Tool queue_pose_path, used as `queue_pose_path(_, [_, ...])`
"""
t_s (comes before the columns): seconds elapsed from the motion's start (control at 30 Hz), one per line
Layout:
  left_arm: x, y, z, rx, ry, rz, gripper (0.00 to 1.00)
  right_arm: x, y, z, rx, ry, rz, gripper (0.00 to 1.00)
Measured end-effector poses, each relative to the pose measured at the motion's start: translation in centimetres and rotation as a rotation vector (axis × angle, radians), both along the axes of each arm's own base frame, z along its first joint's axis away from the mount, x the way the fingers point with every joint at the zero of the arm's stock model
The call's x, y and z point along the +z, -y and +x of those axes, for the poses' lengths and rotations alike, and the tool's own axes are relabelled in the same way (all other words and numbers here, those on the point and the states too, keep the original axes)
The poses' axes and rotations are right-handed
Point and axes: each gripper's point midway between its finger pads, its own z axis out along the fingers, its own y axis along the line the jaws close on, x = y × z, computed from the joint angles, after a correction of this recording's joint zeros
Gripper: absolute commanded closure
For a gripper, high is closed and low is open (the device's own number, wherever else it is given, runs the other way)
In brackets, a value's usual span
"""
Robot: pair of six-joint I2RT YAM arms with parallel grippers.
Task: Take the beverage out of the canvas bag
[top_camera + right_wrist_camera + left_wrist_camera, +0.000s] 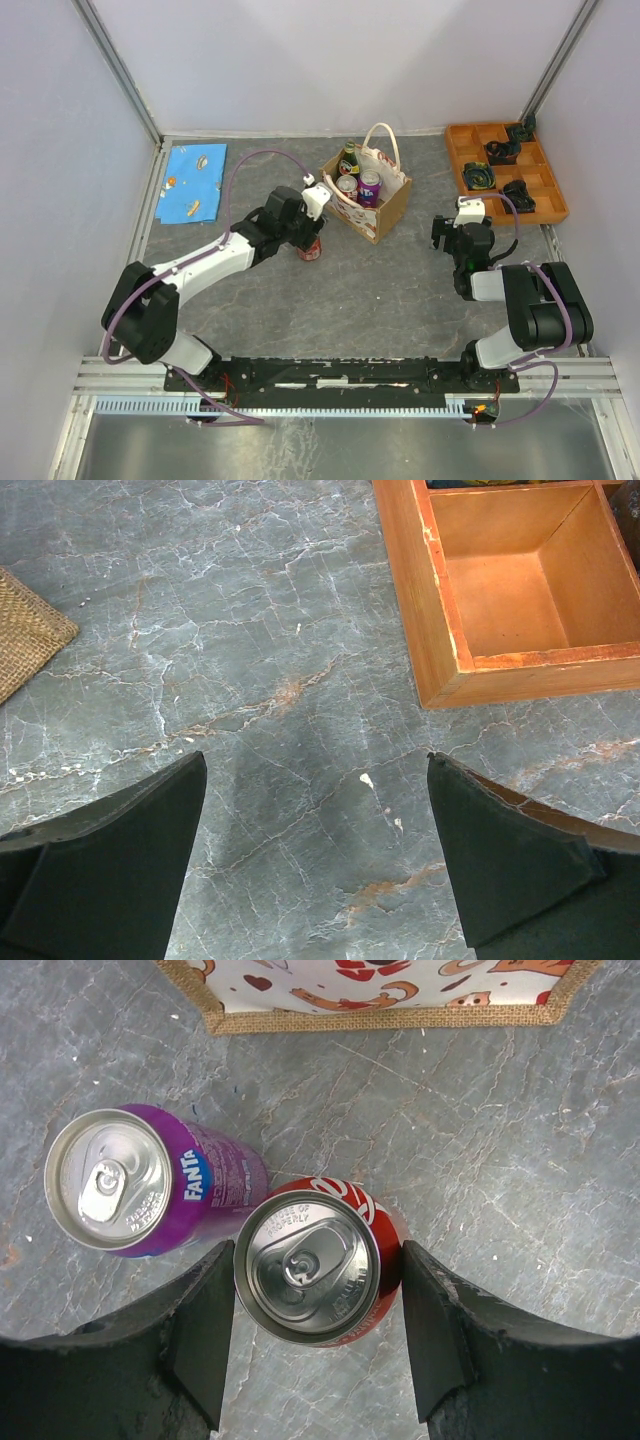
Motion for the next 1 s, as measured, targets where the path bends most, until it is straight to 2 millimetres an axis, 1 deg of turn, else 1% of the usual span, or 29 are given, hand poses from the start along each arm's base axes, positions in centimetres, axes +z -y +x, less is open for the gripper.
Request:
queue_pose_path(0.13, [-0.2, 0.5, 0.3, -0.007, 0.009, -0.011, 0.69, 0.0, 0.0, 0.0, 0.001, 0.000, 0.000, 0.01])
queue_pose_path(0.17, [-0.2, 0.6, 0.4, -0.007, 0.011, -0.014, 0.59, 0.0, 0.0, 0.0, 0.000, 0.000, 0.000, 0.01])
queue_pose_path(0.2, [-0.2, 0.7, 0.5, -0.009, 0.013, -0.017, 0.45, 0.0, 0.0, 0.0, 0.000, 0.000, 0.000, 0.01])
queue_pose_path(0.27, [-0.2, 1.0, 0.7, -0.016, 0.017, -0.026, 0.29, 0.0, 0.0, 0.0, 0.000, 0.000, 0.000, 0.01])
queue_pose_path(0.3, [-0.1, 1.0, 0.7, -0.018, 0.019, -0.029, 0.22, 0.0, 0.0, 0.0, 0.000, 0.000, 0.000, 0.01])
queue_pose_path(0.33, [-0.1, 1.1, 0.7, -0.020, 0.018, -0.030, 0.19, 0.0, 0.0, 0.0, 0.000, 0.000, 0.000, 0.01])
queue_pose_path(0.37, [-0.1, 1.1, 0.7, -0.022, 0.018, -0.032, 0.11, 0.0, 0.0, 0.0, 0.000, 0.000, 0.000, 0.01])
queue_pose_path(0.43, [0.0, 1.3, 0.7, -0.026, 0.021, -0.039, 0.01, 0.0, 0.0, 0.0, 0.000, 0.000, 0.000, 0.01])
queue_pose_path(0.6, [0.4, 1.5, 0.9, -0.027, 0.029, -0.045, 0.01, 0.0, 0.0, 0.0, 0.000, 0.000, 0.000, 0.01])
queue_pose_path(0.67, [1.0, 1.6, 1.1, -0.027, 0.037, -0.051, 0.01, 0.0, 0.0, 0.0, 0.000, 0.000, 0.000, 0.01])
queue_pose_path(0.77, [2.4, 1.9, 1.4, -0.029, 0.059, -0.067, 0.00, 0.0, 0.0, 0.0, 0.000, 0.000, 0.000, 0.01])
queue_pose_path(0.83, [4.1, 2.0, 1.4, -0.030, 0.079, -0.081, 0.01, 0.0, 0.0, 0.0, 0.000, 0.000, 0.000, 0.01])
queue_pose_path(0.9, [6.4, 2.2, 1.7, -0.031, 0.116, -0.106, 0.01, 0.0, 0.0, 0.0, 0.000, 0.000, 0.000, 0.01])
queue_pose_path(1.0, [11.3, 2.6, 2.4, -0.028, 0.197, -0.159, 0.02, 0.0, 0.0, 0.0, 0.000, 0.000, 0.000, 0.01])
